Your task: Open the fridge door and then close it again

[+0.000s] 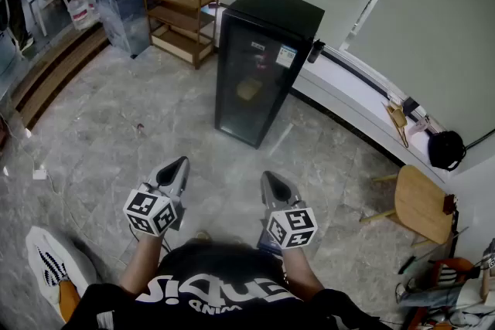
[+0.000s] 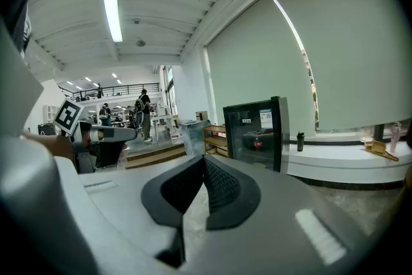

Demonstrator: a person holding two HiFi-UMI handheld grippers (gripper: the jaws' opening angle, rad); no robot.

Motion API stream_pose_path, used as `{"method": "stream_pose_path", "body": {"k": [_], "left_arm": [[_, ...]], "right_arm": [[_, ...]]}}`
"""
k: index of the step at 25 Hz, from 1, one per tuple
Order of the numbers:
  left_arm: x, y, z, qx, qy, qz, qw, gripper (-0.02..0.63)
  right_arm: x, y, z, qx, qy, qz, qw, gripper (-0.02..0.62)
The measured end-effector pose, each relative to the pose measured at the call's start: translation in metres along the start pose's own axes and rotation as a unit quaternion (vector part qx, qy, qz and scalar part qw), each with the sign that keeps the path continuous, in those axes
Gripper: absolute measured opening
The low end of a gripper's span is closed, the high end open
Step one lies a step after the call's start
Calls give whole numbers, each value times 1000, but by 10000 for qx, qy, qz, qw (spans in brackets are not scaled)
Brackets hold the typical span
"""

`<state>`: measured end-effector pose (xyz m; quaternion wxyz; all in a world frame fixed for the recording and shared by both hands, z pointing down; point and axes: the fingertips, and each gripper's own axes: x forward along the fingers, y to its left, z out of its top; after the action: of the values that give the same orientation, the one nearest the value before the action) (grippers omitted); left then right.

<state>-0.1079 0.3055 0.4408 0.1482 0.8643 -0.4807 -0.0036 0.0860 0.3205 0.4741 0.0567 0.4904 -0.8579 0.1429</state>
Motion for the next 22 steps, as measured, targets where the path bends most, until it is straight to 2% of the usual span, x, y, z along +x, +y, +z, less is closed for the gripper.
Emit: {"method": "stream_pose_path", "body": {"k": [8,15,22], "left_arm": [[-6,21,5,99,-26,19,9999,2],[-6,35,7,223,-55,-203,9995,2],[6,52,9,169,-38,-309,9994,2]], "right_arm": [[9,6,1,208,-176,-223,9994,-3],[16,14,-6,251,-279,-419,9984,-3],[32,15,-9,303,-234,-554,9977,-3]]}}
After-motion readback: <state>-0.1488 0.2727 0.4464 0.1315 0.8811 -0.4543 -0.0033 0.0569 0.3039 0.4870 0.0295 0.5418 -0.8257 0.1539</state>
